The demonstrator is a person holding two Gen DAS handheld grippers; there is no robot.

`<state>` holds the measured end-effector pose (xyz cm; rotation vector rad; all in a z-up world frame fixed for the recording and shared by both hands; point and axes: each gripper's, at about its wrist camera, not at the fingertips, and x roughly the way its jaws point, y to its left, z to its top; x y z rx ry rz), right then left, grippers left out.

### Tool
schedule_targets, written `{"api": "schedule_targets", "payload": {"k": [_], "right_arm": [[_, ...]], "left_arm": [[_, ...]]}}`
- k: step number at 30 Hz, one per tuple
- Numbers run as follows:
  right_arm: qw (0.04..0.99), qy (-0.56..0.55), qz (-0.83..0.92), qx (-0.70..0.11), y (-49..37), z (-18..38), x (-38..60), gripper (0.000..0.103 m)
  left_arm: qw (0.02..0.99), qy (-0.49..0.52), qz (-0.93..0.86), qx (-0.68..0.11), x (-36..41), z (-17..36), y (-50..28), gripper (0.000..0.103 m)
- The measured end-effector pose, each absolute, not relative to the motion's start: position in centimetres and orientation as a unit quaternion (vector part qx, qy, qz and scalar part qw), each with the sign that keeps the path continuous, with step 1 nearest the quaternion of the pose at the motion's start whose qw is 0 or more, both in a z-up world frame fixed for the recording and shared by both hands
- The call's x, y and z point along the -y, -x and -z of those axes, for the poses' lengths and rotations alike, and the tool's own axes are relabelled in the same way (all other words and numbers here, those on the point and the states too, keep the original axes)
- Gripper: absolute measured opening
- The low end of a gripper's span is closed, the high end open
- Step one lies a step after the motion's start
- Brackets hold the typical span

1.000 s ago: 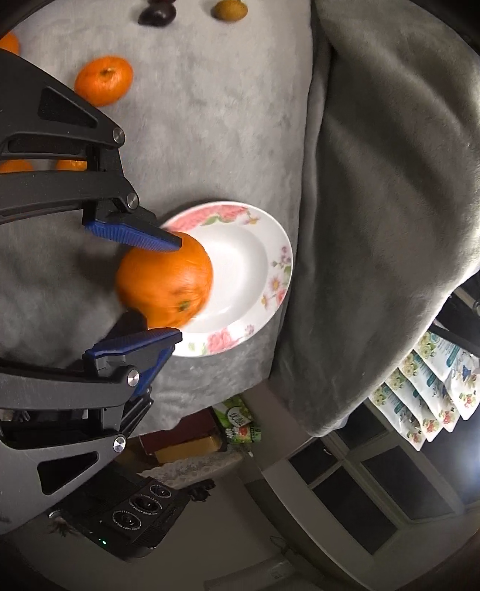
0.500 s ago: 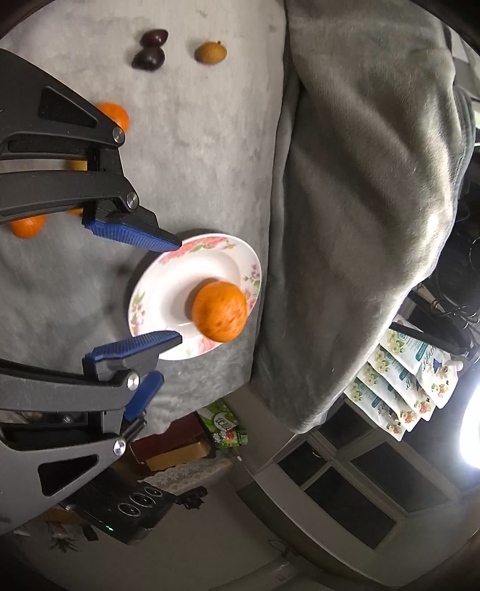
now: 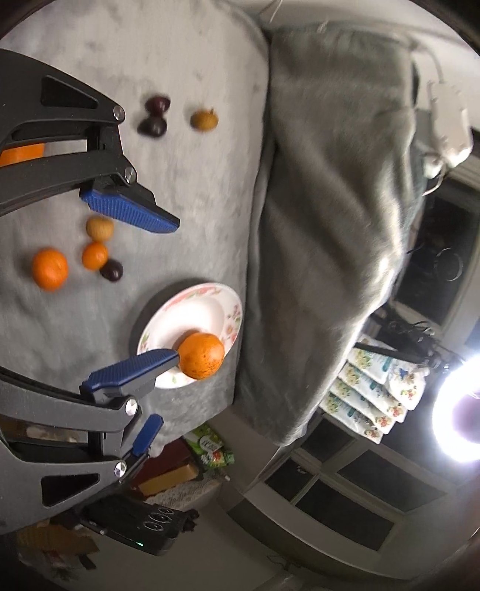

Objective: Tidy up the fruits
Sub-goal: 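Move both grippers to the large smooth oval orange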

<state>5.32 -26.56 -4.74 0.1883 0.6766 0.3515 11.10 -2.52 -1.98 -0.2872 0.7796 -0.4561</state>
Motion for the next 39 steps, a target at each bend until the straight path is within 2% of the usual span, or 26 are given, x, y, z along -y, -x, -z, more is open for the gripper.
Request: {"api": "schedule_targets", "payload": {"k": [7, 18, 39], "right_arm": [[0.92, -0.092, -0.187, -0.331, -5.6, 4.6, 25.3, 0.087], [0.902, -0.062, -0.247, -0.35, -5.7, 4.8, 20.3, 0.087], [0.827, -0.03, -0.377, -0.416, -6.3, 6.7, 11.2, 0.087]], "left_arm": [[0.914, 0.132, 0.165, -0.347, -1.3, 2.0, -8.1, 0.068], [0.915, 0.14, 0.099, -0.366, -5.8, 4.7, -3.1, 0.07], [0.898, 0.158, 0.084, -0.401, -5.8, 9.6, 1.0, 0.071]]}}
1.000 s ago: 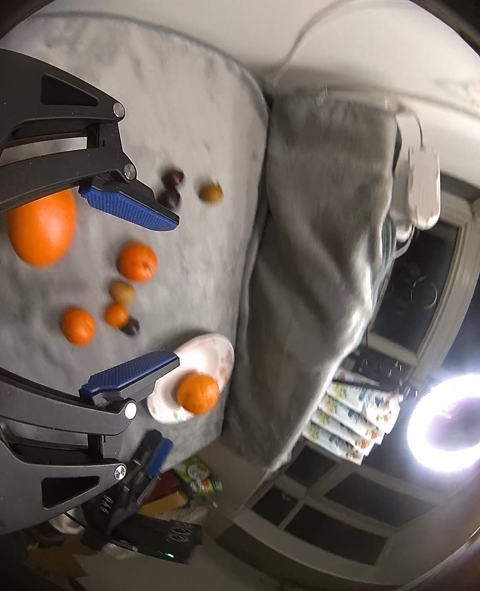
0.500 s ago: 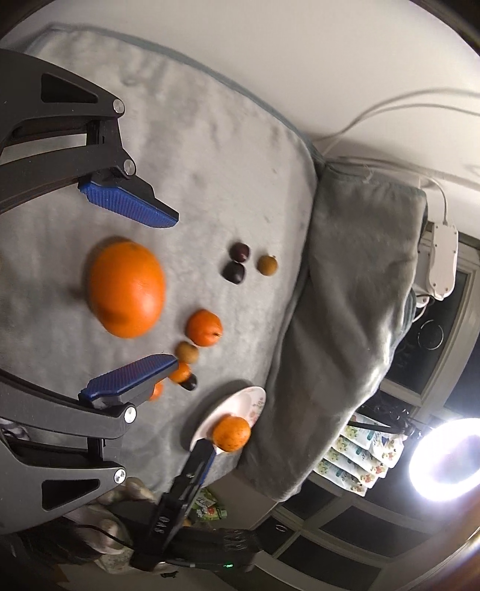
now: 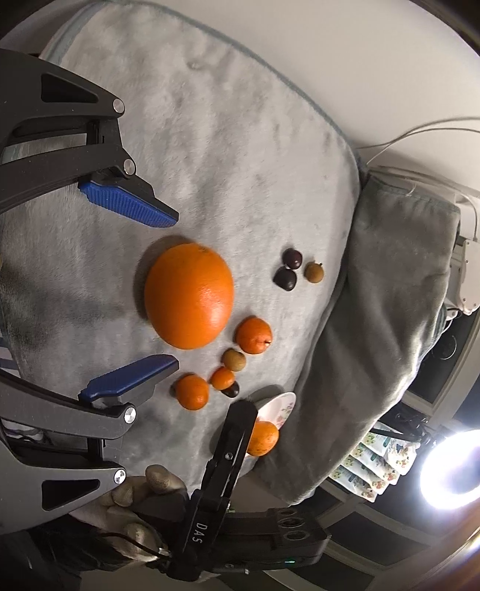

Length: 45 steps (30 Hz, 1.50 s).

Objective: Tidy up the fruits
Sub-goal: 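Move both grippers to the large smooth oval orange, then close both grippers on the smooth oval orange and lift it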

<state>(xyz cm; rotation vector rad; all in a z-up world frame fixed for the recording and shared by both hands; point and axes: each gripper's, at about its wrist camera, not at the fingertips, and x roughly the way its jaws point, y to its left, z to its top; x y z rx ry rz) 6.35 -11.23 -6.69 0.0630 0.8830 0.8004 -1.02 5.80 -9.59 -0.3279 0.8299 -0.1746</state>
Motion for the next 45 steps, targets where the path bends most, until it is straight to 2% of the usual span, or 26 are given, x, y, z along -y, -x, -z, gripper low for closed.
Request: {"api": "schedule_targets", "payload": {"k": [5, 10, 14, 20, 24, 27, 31, 45], "right_arm": [[0.803, -0.041, -0.402, -0.439, -6.4, 7.7, 9.2, 0.087], [0.782, -0.044, -0.417, -0.461, -6.6, 8.6, 7.7, 0.082], [0.762, -0.063, -0.427, -0.482, -7.3, 9.5, 7.0, 0.072], [0.748, -0.07, -0.433, -0.498, -7.7, 10.1, 6.4, 0.069], [0.739, -0.073, -0.442, -0.504, -7.7, 10.3, 6.1, 0.065], [0.734, -0.078, -0.447, -0.506, -7.7, 10.3, 5.9, 0.061], [0.726, -0.084, -0.454, -0.511, -7.7, 10.5, 5.8, 0.058], [0.736, -0.091, -0.455, -0.492, -7.1, 9.0, 7.0, 0.058]], "left_arm": [[0.892, 0.165, 0.095, -0.409, -5.3, 10.6, 0.9, 0.071], [0.892, 0.164, 0.098, -0.409, -5.1, 11.0, 0.7, 0.071], [0.892, 0.162, 0.103, -0.409, -5.1, 11.1, 0.7, 0.071], [0.891, 0.162, 0.104, -0.41, -5.2, 11.5, 0.4, 0.071], [0.891, 0.161, 0.106, -0.411, -5.2, 11.6, 0.3, 0.069], [0.892, 0.157, 0.107, -0.41, -5.1, 11.7, 0.2, 0.061], [0.896, 0.146, 0.104, -0.407, -5.0, 11.9, 0.1, 0.062], [0.902, 0.14, 0.103, -0.394, -4.7, 10.3, 0.4, 0.061]]}}
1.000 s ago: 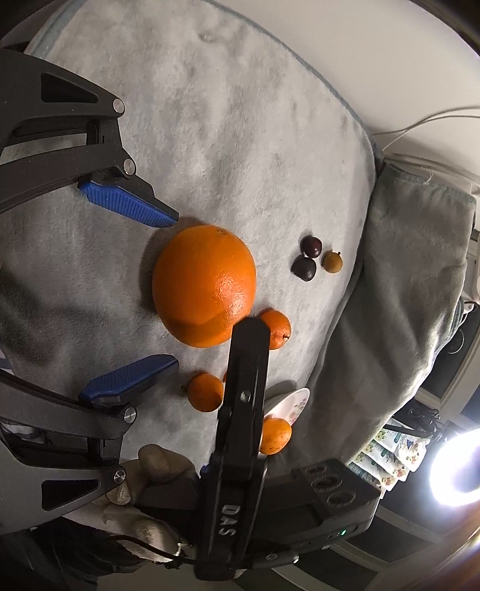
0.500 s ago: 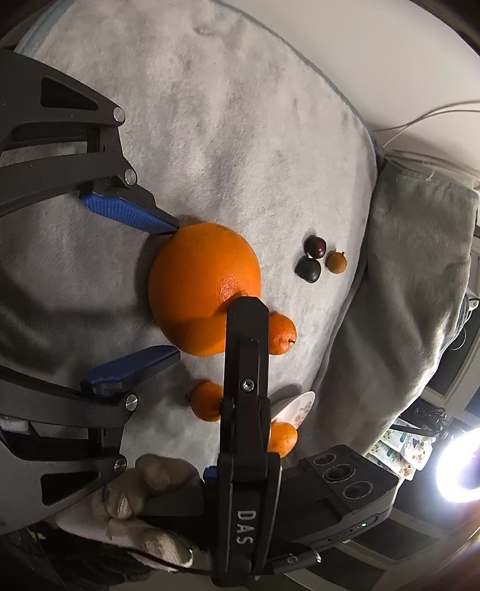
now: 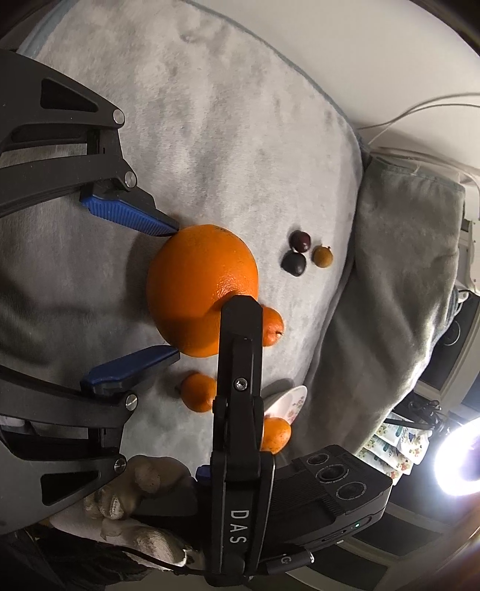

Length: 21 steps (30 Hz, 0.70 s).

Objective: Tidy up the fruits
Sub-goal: 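Close both grippers on the smooth oval orange and lift it, then carry the oval orange onto the plate beside the bumpy orange and release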

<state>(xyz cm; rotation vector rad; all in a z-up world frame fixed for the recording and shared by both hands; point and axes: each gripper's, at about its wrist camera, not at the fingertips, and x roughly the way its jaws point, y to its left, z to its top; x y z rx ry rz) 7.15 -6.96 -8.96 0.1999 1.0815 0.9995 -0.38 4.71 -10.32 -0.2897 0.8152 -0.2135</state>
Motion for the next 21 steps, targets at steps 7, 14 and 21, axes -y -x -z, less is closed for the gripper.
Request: {"api": "schedule_targets", "payload": {"k": [7, 14, 21], "right_arm": [[0.755, -0.096, -0.448, -0.469, -6.9, 7.0, 8.2, 0.058], [0.771, -0.103, -0.439, -0.451, -6.7, 5.5, 9.9, 0.058], [0.792, -0.114, -0.418, -0.431, -7.1, 4.1, 12.4, 0.058]], "left_arm": [[0.909, 0.137, 0.115, -0.377, -4.0, 8.6, 0.1, 0.061], [0.914, 0.131, 0.132, -0.361, -2.7, 7.3, -0.7, 0.061], [0.915, 0.117, 0.157, -0.352, -0.8, 6.3, -2.0, 0.061]]}}
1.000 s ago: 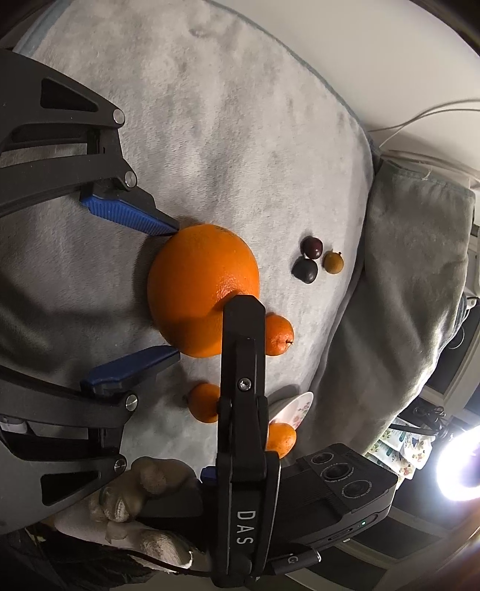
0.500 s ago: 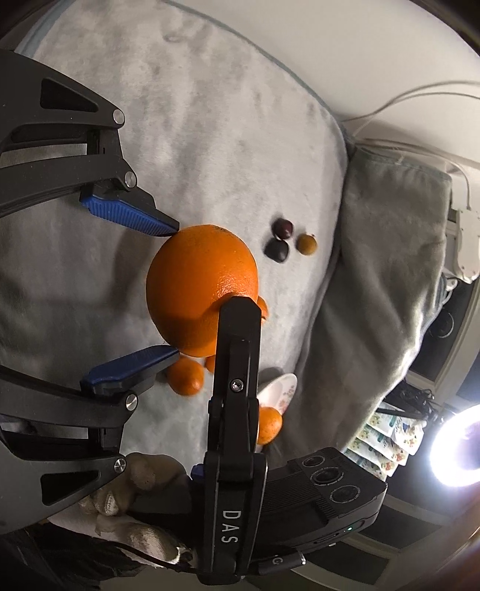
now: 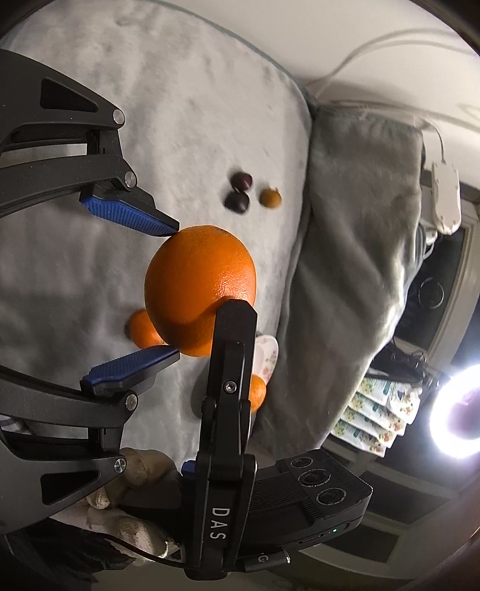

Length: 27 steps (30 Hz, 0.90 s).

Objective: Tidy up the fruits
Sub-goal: 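Carry the oval orange onto the plate beside the bumpy orange and release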

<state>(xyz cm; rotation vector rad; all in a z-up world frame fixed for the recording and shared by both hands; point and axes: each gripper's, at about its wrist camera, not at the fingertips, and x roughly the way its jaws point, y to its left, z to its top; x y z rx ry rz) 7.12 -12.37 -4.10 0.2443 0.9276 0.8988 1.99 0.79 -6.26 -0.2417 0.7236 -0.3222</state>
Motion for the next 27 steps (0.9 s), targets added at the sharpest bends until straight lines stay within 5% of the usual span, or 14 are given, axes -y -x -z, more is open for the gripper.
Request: {"api": "schedule_targets", "payload": {"k": [27], "right_arm": [[0.842, -0.181, -0.306, -0.406, -11.4, 4.1, 24.2, 0.058]], "left_arm": [[0.89, 0.087, 0.262, -0.362, 8.3, 6.3, -10.0, 0.061]]}}
